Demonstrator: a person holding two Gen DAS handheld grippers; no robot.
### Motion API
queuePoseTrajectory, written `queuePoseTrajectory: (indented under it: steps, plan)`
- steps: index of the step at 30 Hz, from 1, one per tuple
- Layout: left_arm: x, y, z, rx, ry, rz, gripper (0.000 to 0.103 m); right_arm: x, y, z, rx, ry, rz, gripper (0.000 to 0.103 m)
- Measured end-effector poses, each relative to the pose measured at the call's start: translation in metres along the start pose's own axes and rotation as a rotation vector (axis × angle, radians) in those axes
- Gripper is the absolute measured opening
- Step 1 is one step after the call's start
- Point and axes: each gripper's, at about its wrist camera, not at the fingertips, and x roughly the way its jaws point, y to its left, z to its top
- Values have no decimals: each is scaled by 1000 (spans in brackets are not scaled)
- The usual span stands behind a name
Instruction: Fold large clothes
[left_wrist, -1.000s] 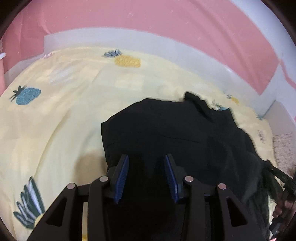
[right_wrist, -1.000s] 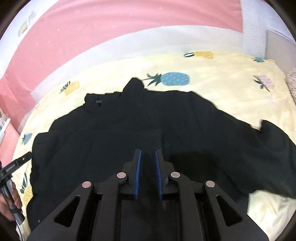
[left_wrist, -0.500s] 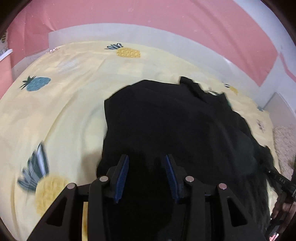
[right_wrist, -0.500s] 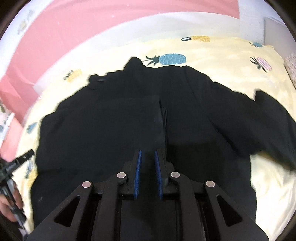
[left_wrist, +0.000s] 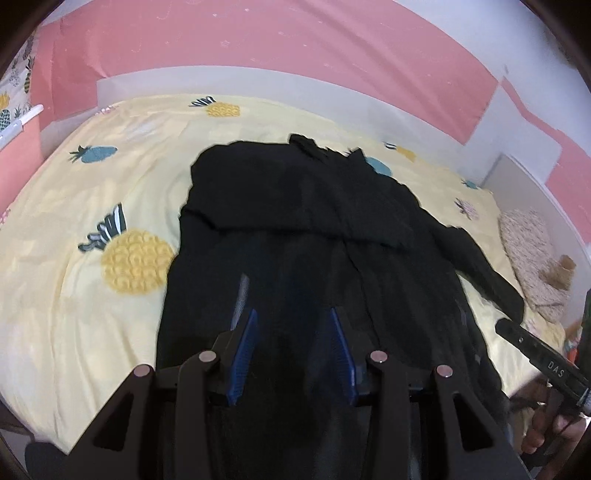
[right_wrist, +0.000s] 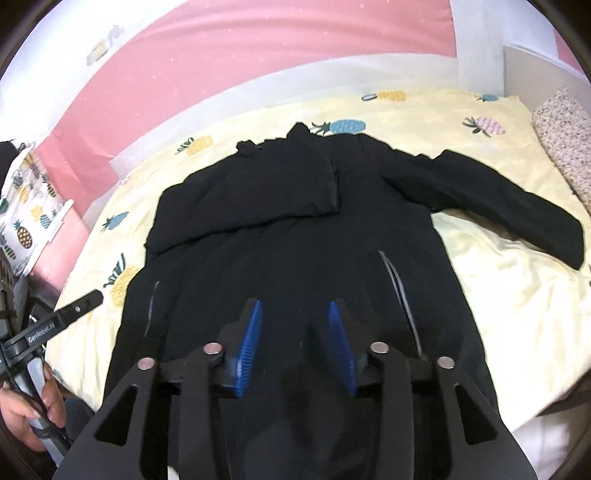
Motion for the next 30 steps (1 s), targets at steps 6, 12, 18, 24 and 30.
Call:
queuePoseTrajectory:
  steps: [6, 12, 18, 24, 30]
  plan:
    - [-31, -26, -11, 59, -28, -30, 42, -41, -10, -7, 12, -51, -13, 43]
    - [-48, -47, -9, 101, -65, -52, 43, -59, -21, -4, 43, -95, -43, 43]
    - [-50, -64, -9, 137, -70, -63, 43, -66, -30, -3, 60, -115, -51, 43]
    - [-40, -80, -6, 168, -56, -64, 43, -61, -45, -2, 92, -115, -53, 44]
    - [-19, -95, -1, 193, -26, -66, 43, -50, -77, -2, 170, -109, -62, 61]
